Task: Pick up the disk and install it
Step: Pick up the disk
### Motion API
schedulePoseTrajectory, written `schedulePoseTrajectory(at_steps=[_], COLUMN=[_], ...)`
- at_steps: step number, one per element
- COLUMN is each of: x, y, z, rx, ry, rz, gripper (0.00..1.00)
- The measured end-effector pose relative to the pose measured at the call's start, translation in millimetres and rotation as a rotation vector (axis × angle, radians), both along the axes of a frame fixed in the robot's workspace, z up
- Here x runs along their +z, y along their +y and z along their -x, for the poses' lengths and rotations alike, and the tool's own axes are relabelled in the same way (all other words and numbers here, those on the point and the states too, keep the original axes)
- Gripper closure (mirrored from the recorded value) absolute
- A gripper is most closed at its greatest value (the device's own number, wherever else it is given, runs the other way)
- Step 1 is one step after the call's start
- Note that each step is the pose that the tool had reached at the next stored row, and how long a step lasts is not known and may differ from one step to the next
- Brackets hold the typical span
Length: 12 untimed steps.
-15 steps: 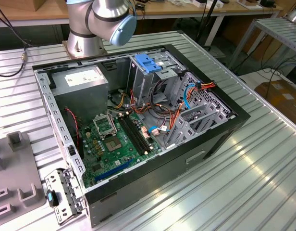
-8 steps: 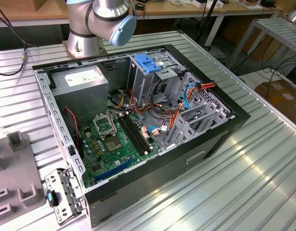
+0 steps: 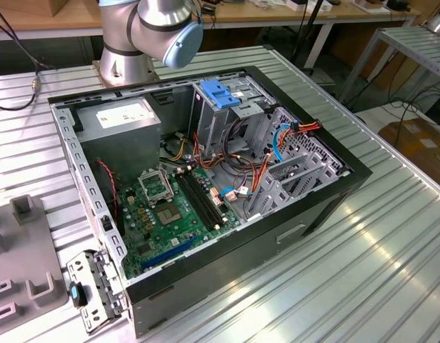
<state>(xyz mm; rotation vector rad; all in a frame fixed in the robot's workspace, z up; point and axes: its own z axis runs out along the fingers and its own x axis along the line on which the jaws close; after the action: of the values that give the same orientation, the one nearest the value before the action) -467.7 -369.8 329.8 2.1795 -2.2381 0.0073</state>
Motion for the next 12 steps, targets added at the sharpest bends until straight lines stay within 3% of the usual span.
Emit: schedulePoseTrajectory(at_steps=[4,12], x=[6.3,6.9], y=[0.0,0.0], z=[0.0,0.0], rx=[0.000,0.000], ry=[0.0001,0.0000], rz=[0.0001,0.0000], gripper=[0.63,0.63])
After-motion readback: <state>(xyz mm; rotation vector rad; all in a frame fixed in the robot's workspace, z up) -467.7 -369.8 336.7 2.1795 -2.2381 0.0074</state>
